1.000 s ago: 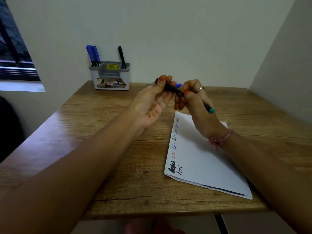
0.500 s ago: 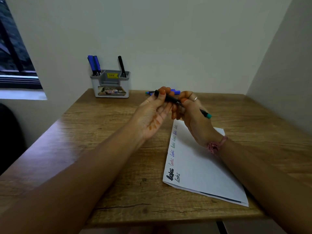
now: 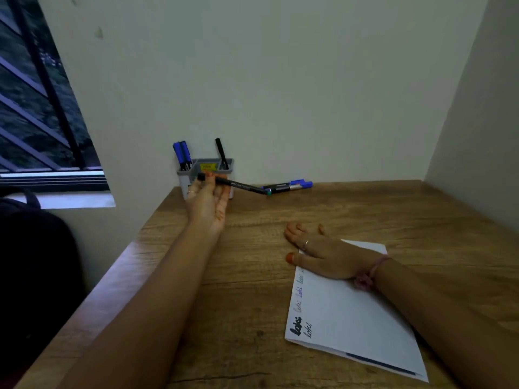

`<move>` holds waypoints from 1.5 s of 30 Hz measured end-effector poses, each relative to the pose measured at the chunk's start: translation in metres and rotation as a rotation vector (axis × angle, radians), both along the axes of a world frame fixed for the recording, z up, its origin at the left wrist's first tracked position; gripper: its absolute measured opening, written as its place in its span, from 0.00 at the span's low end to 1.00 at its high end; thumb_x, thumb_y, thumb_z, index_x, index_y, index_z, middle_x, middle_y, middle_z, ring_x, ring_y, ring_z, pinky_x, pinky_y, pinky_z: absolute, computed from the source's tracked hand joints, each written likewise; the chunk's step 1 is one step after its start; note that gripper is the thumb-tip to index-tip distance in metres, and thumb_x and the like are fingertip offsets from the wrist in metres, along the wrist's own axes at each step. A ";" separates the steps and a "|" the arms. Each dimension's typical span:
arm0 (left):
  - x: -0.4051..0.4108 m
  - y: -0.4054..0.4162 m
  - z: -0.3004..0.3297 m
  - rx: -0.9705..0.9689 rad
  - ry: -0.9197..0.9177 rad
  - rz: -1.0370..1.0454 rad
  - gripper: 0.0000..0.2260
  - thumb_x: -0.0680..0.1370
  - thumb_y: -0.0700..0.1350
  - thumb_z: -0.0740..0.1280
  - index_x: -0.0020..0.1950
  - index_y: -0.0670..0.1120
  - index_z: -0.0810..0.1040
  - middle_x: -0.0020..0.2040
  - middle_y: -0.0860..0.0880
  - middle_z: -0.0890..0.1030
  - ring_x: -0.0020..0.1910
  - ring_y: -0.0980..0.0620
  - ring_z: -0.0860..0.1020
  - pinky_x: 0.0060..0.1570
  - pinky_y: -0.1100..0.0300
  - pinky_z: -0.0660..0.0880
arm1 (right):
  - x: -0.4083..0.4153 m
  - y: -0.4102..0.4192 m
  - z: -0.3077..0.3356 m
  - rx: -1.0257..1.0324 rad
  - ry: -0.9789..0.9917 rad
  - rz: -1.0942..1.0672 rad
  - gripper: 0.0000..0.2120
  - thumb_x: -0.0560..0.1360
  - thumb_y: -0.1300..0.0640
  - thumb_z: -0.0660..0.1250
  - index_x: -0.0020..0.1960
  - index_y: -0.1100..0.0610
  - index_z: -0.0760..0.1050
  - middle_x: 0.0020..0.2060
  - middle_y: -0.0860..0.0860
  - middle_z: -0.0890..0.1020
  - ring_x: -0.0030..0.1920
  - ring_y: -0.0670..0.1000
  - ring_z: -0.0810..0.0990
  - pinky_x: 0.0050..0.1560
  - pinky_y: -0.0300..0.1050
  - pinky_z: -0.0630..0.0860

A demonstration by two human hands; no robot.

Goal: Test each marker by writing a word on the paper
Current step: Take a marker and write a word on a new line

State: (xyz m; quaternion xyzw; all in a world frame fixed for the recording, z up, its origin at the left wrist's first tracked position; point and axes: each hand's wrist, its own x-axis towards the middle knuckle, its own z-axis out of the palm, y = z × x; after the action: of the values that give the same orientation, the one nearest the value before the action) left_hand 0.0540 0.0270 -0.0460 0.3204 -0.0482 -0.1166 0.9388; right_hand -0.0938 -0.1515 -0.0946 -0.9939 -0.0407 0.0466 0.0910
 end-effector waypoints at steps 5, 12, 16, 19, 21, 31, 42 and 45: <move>0.045 0.000 0.029 0.054 -0.057 0.251 0.13 0.78 0.38 0.64 0.62 0.42 0.73 0.45 0.48 0.79 0.41 0.55 0.79 0.50 0.58 0.79 | 0.001 0.001 0.000 -0.060 0.028 0.013 0.32 0.80 0.40 0.45 0.76 0.55 0.40 0.76 0.52 0.41 0.75 0.48 0.39 0.74 0.56 0.36; 0.105 -0.016 0.066 0.196 -0.242 0.449 0.12 0.77 0.36 0.65 0.60 0.40 0.75 0.47 0.44 0.79 0.43 0.53 0.78 0.49 0.60 0.79 | 0.000 0.001 0.006 -0.052 0.085 0.028 0.32 0.80 0.41 0.46 0.76 0.55 0.38 0.76 0.51 0.39 0.75 0.46 0.37 0.74 0.54 0.35; 0.132 -0.032 0.061 0.497 -0.379 0.547 0.13 0.76 0.38 0.66 0.61 0.43 0.76 0.54 0.43 0.79 0.49 0.52 0.79 0.47 0.63 0.78 | 0.002 0.000 0.006 -0.048 0.108 0.031 0.32 0.79 0.40 0.46 0.76 0.54 0.37 0.76 0.49 0.39 0.74 0.45 0.36 0.74 0.54 0.35; 0.146 -0.043 0.050 0.712 -0.420 0.534 0.15 0.76 0.39 0.67 0.63 0.41 0.75 0.55 0.42 0.80 0.52 0.48 0.79 0.51 0.59 0.78 | 0.003 -0.002 0.004 -0.043 0.111 0.030 0.33 0.79 0.39 0.45 0.76 0.53 0.37 0.76 0.48 0.39 0.74 0.44 0.36 0.74 0.54 0.35; 0.155 -0.049 0.040 0.796 -0.419 0.504 0.16 0.76 0.39 0.68 0.62 0.39 0.75 0.55 0.39 0.80 0.53 0.45 0.80 0.53 0.54 0.78 | 0.003 -0.002 0.004 -0.042 0.117 0.028 0.36 0.75 0.34 0.42 0.76 0.52 0.37 0.76 0.47 0.39 0.74 0.43 0.35 0.73 0.52 0.34; 0.177 -0.052 0.018 0.977 -0.418 0.493 0.20 0.72 0.39 0.72 0.61 0.35 0.73 0.54 0.38 0.80 0.53 0.44 0.79 0.55 0.54 0.76 | 0.004 -0.002 0.006 -0.021 0.147 0.031 0.38 0.72 0.32 0.39 0.75 0.50 0.35 0.74 0.43 0.36 0.73 0.41 0.32 0.72 0.50 0.32; 0.108 -0.090 -0.003 1.161 -1.060 0.531 0.04 0.76 0.42 0.65 0.48 0.41 0.76 0.40 0.46 0.73 0.33 0.58 0.70 0.36 0.65 0.68 | 0.004 -0.001 0.007 -0.007 0.147 0.026 0.33 0.78 0.38 0.45 0.75 0.51 0.36 0.75 0.46 0.38 0.74 0.43 0.34 0.73 0.52 0.33; 0.096 -0.113 -0.022 1.343 -1.149 0.303 0.08 0.77 0.43 0.65 0.53 0.41 0.77 0.48 0.44 0.76 0.44 0.52 0.76 0.47 0.58 0.75 | 0.004 -0.001 0.008 -0.010 0.144 0.035 0.33 0.78 0.38 0.45 0.76 0.52 0.37 0.76 0.47 0.39 0.74 0.43 0.35 0.73 0.53 0.34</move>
State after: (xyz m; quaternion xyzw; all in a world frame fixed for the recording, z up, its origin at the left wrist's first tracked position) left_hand 0.1504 -0.0858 -0.0680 0.8140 -0.3895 0.1832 0.3900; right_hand -0.0894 -0.1529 -0.0867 -0.9875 -0.0511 0.1200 0.0882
